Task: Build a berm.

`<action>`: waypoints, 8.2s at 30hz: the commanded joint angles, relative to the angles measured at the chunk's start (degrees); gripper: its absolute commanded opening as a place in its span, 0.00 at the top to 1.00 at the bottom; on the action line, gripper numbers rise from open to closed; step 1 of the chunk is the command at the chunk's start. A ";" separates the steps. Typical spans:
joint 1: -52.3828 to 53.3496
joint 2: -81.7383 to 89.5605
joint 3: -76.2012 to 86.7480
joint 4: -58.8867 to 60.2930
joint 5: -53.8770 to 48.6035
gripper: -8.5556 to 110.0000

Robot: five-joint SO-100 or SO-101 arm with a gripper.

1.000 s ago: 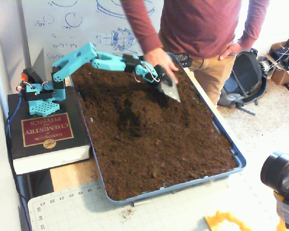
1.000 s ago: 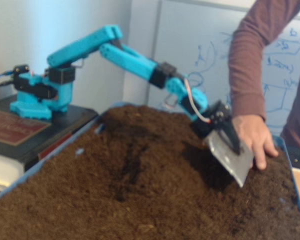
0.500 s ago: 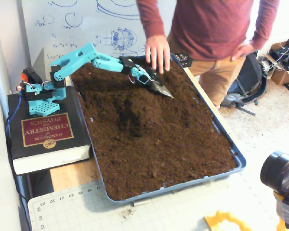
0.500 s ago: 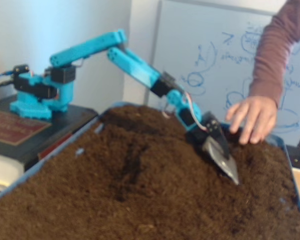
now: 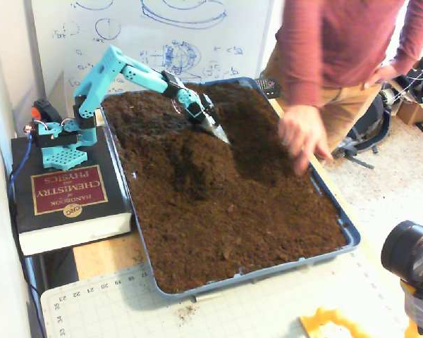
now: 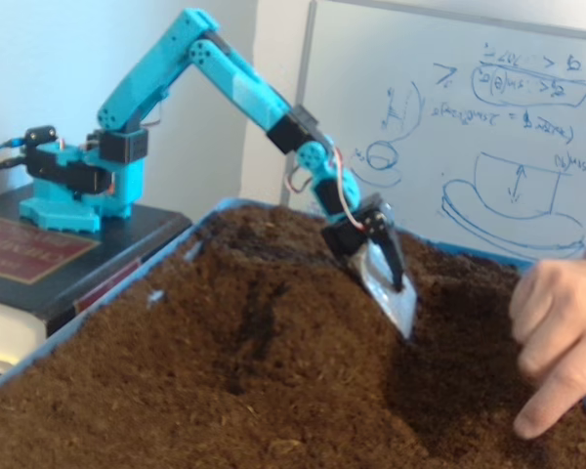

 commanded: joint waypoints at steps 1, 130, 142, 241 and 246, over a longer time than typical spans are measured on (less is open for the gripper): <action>-0.53 8.00 3.52 0.09 0.62 0.93; 18.90 66.45 43.95 54.76 -31.90 0.92; 13.89 62.05 58.80 30.76 -29.97 0.93; -13.54 19.95 -15.38 42.28 18.54 0.93; -18.90 22.94 -14.33 42.36 23.73 0.93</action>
